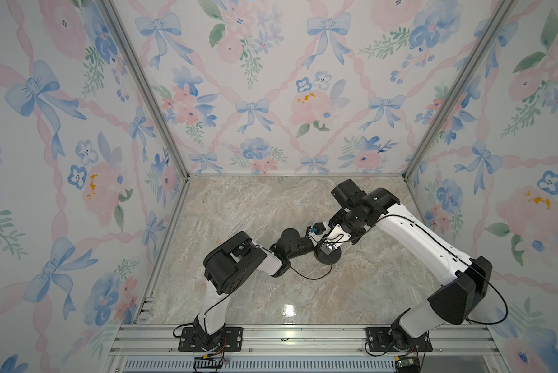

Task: Assemble a microphone stand
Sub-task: Screw the microphone stand pole into the microphone stand base.

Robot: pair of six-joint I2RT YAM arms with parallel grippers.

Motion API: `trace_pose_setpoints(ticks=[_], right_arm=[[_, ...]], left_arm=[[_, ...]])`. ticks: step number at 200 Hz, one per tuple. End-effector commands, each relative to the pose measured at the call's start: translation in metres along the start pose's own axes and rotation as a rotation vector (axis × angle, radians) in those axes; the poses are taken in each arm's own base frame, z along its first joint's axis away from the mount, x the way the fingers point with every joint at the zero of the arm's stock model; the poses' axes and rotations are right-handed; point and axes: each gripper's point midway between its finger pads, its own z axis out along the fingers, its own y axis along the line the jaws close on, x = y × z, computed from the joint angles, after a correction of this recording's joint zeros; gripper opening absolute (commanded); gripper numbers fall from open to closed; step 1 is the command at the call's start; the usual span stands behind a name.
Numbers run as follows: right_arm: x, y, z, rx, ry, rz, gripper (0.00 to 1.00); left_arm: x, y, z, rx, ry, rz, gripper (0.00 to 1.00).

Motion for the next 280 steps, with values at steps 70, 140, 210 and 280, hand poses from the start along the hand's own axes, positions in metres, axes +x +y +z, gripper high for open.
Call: trace_pose_setpoints(ticks=[70,140,210,280], right_arm=[[-0.012,-0.050,-0.072,0.368,-0.240,0.741,0.46],[0.030,-0.018,-0.104,0.601,-0.574,2.247,0.42],[0.030,0.004,-0.037,0.288,-0.313,2.567,0.46],[0.037,-0.033,-0.016,0.134,-0.427,2.683,0.36]], left_arm=[[0.039,-0.010,-0.008,0.042,0.113,-0.061,0.09],[0.039,-0.009,-0.008,0.031,0.114,-0.065,0.11],[0.037,-0.009,-0.009,0.034,0.111,-0.066,0.12],[0.035,-0.010,-0.009,0.034,0.108,-0.062,0.13]])
